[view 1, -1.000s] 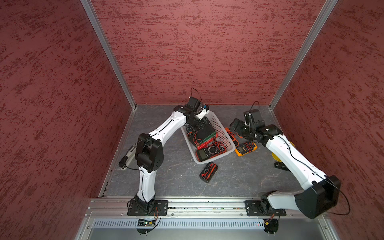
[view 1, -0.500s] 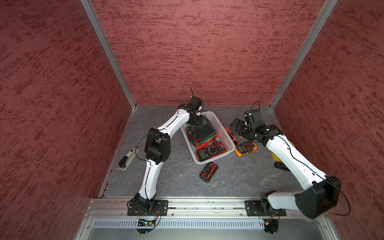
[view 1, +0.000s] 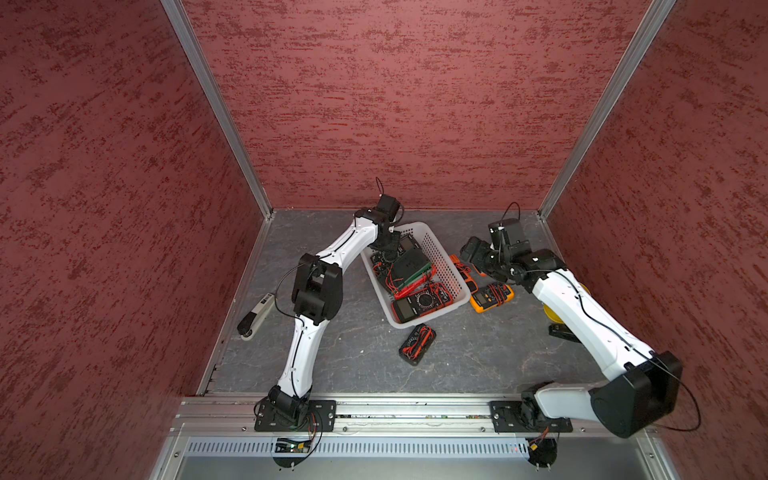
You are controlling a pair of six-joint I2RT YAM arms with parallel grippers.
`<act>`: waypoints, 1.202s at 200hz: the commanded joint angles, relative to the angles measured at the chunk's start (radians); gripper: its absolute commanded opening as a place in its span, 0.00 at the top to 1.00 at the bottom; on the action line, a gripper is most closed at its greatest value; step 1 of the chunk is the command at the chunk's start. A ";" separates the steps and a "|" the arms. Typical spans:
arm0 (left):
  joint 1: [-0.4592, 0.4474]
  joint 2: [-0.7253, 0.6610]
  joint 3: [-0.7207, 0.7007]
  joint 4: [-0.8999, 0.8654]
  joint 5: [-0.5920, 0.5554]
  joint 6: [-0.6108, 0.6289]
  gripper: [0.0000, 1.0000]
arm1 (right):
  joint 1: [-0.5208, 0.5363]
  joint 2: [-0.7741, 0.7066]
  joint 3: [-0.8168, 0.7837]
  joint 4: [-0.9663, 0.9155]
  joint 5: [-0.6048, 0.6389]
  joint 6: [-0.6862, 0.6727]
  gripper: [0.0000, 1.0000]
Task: Put the multimeter into the basket
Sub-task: Adjust the multimeter in the basket.
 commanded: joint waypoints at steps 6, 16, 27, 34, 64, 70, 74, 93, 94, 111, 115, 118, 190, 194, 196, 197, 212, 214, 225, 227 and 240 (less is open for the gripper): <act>0.003 0.030 0.004 -0.006 -0.026 -0.010 0.80 | -0.006 0.001 0.022 0.017 -0.003 -0.004 0.01; -0.006 0.015 0.000 0.002 -0.019 -0.007 0.80 | -0.004 0.001 0.025 0.015 -0.001 -0.005 0.01; -0.018 -0.005 -0.006 0.013 -0.014 -0.004 0.80 | -0.005 0.003 0.026 0.013 0.001 -0.006 0.01; -0.027 -0.017 -0.010 0.021 -0.010 -0.001 0.80 | -0.005 0.004 0.026 0.012 0.001 -0.005 0.01; -0.058 -0.049 -0.021 0.045 -0.007 0.000 0.80 | -0.005 0.009 0.030 0.017 0.000 -0.003 0.01; -0.062 -0.052 -0.022 0.049 -0.007 0.000 0.80 | -0.005 0.009 0.030 0.017 0.001 -0.004 0.01; -0.064 -0.053 -0.022 0.050 -0.006 0.001 0.80 | -0.006 0.010 0.032 0.017 0.000 -0.004 0.01; -0.071 -0.041 -0.012 0.044 -0.003 0.007 0.80 | -0.005 0.013 0.034 0.018 0.001 -0.005 0.01; -0.071 -0.040 -0.011 0.043 -0.003 0.006 0.80 | -0.006 0.014 0.035 0.018 0.002 -0.004 0.01; -0.073 -0.028 -0.006 0.034 0.006 0.007 0.80 | -0.006 0.015 0.033 0.018 0.003 -0.004 0.01; -0.076 -0.028 -0.006 0.033 0.007 0.009 0.80 | -0.006 0.015 0.033 0.018 0.002 -0.004 0.01; -0.077 -0.028 -0.006 0.034 0.008 0.009 0.80 | -0.006 0.014 0.033 0.017 0.002 -0.005 0.01; -0.138 -0.069 -0.020 0.047 0.045 0.046 0.80 | -0.008 0.005 0.020 0.015 0.015 0.001 0.01; -0.143 -0.070 -0.021 0.046 0.048 0.046 0.80 | -0.008 0.004 0.018 0.017 0.015 0.001 0.01; -0.144 -0.071 -0.021 0.046 0.050 0.046 0.80 | -0.008 0.004 0.017 0.017 0.015 0.002 0.01; -0.145 -0.070 -0.021 0.046 0.049 0.047 0.80 | -0.008 0.004 0.017 0.017 0.014 0.001 0.01; -0.156 -0.068 -0.021 0.039 0.052 0.048 0.80 | -0.008 0.004 0.013 0.018 0.014 0.004 0.01; -0.157 -0.068 -0.022 0.038 0.054 0.049 0.80 | -0.008 0.003 0.013 0.018 0.014 0.004 0.01; -0.161 -0.067 -0.024 0.034 0.054 0.046 0.80 | -0.008 0.002 0.011 0.019 0.015 0.006 0.01; -0.162 -0.066 -0.025 0.032 0.052 0.046 0.80 | -0.008 0.002 0.011 0.020 0.015 0.007 0.01; -0.162 -0.065 -0.030 0.030 0.043 0.038 0.80 | -0.009 0.002 0.010 0.019 0.014 0.005 0.01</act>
